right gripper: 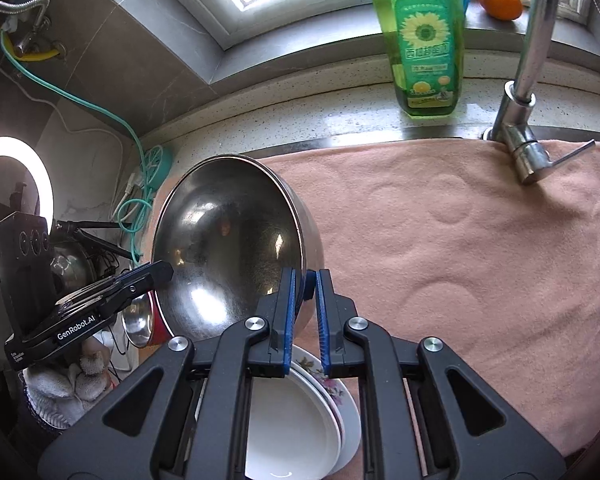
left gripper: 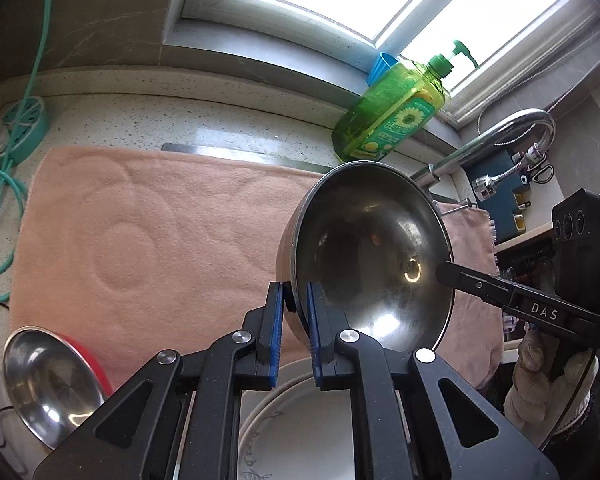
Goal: Organize plates and bowls
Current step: 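Carry the steel bowl over the towel, set it down, open the right tool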
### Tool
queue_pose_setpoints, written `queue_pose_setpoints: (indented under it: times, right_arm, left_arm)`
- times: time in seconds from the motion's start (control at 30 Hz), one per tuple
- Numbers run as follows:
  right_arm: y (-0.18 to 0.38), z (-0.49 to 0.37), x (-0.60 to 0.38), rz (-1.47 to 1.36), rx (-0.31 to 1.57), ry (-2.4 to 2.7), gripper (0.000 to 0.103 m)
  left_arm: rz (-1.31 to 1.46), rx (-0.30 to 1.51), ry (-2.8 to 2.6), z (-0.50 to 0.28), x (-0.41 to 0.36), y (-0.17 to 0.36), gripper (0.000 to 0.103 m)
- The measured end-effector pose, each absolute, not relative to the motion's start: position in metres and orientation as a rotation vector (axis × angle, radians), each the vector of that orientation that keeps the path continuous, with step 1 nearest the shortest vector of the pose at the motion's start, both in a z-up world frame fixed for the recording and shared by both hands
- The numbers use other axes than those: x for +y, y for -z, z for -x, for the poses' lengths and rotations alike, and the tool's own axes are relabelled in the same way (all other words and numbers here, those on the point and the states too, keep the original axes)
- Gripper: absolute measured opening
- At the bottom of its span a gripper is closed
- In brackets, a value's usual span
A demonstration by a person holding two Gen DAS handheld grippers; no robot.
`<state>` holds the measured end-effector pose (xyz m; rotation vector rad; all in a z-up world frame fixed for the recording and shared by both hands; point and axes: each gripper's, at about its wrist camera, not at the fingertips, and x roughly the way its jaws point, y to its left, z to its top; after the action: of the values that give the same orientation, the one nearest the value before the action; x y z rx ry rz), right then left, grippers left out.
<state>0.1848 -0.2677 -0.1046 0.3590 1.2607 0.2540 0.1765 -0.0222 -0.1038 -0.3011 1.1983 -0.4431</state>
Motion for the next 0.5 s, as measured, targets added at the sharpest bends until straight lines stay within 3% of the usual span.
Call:
queue_pose_setpoints:
  times: [0.5]
  right_arm:
    - [0.122,-0.12,-0.358,-0.44,1.275,-0.111,0.01]
  left_arm:
    - [0.19,1.295,0.599,-0.153,-0.117,0.121,0.011]
